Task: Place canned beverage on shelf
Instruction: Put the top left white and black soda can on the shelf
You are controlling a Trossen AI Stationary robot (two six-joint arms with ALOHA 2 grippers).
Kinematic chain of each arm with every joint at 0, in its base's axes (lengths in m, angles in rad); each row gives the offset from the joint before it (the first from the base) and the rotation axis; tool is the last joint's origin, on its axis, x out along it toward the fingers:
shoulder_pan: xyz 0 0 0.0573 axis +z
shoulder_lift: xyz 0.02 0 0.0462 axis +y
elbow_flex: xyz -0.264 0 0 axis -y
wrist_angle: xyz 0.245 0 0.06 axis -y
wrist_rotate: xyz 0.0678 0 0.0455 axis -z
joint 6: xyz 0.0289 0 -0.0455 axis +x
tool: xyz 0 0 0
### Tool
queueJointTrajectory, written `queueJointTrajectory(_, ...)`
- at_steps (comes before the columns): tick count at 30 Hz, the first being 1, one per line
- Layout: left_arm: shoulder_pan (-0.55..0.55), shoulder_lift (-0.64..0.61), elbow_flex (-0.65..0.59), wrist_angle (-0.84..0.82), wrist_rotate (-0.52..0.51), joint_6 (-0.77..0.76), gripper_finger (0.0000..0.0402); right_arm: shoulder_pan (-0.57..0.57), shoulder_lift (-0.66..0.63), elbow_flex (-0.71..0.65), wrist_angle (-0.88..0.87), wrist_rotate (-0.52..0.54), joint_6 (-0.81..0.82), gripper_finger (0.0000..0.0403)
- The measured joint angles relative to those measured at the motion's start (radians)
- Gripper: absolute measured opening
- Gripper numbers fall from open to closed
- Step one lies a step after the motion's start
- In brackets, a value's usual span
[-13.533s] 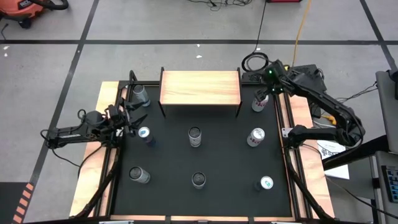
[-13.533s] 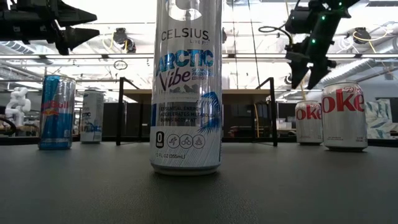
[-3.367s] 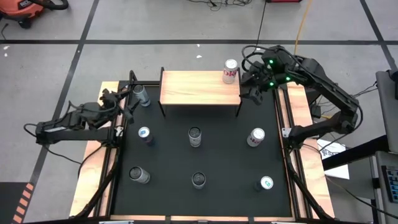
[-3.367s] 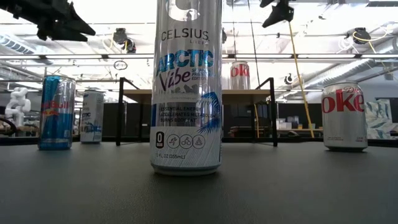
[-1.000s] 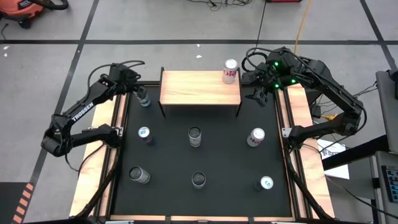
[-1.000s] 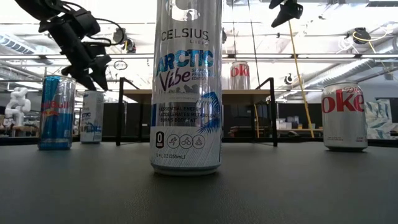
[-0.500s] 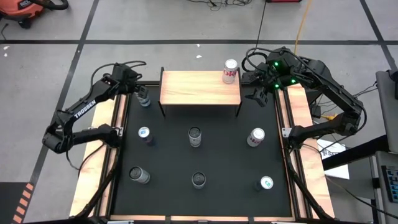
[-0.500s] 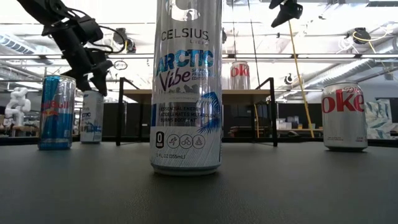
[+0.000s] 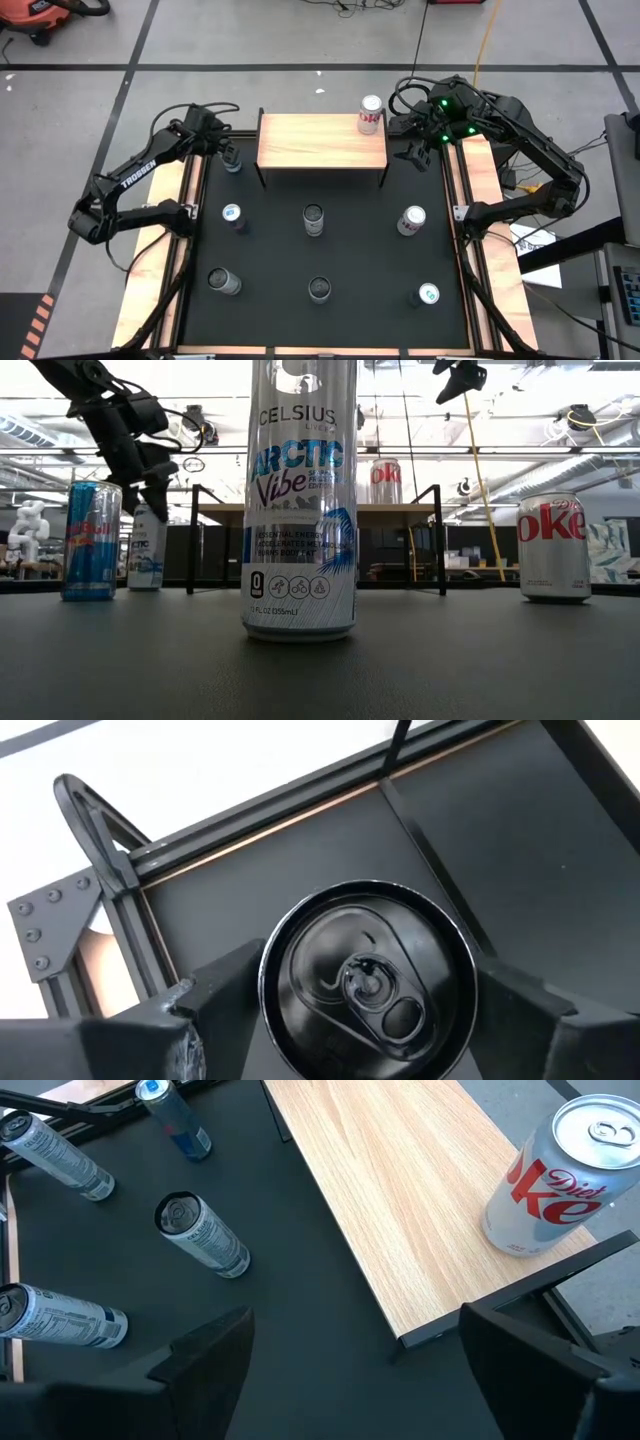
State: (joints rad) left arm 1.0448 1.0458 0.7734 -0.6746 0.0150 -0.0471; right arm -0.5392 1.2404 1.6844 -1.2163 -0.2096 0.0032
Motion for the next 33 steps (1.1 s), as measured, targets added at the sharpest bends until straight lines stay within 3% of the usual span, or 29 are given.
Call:
queueJointTrajectory(7,-0.001,0.000,0.000,-0.001,-0.013,0.000,0.0289,0.000,0.000,0.000,0.000,0.000,0.000,0.0334)
queueJointTrajectory(15,-0.003,-0.001,0.000,-0.012,-0.017,0.001,0.0249,0.000,0.000,0.000,0.000,0.000,0.000,0.0334)
queueJointTrajectory(25,-0.006,-0.003,0.002,-0.022,-0.024,-0.050,0.0250,0.000,0.000,0.000,0.000,0.000,-0.004,0.0334)
queueJointTrajectory(33,-0.007,-0.005,0.126,-0.098,0.007,-0.053,0.0250,0.000,-0.001,-0.024,0.012,0.000,-0.016,0.0334)
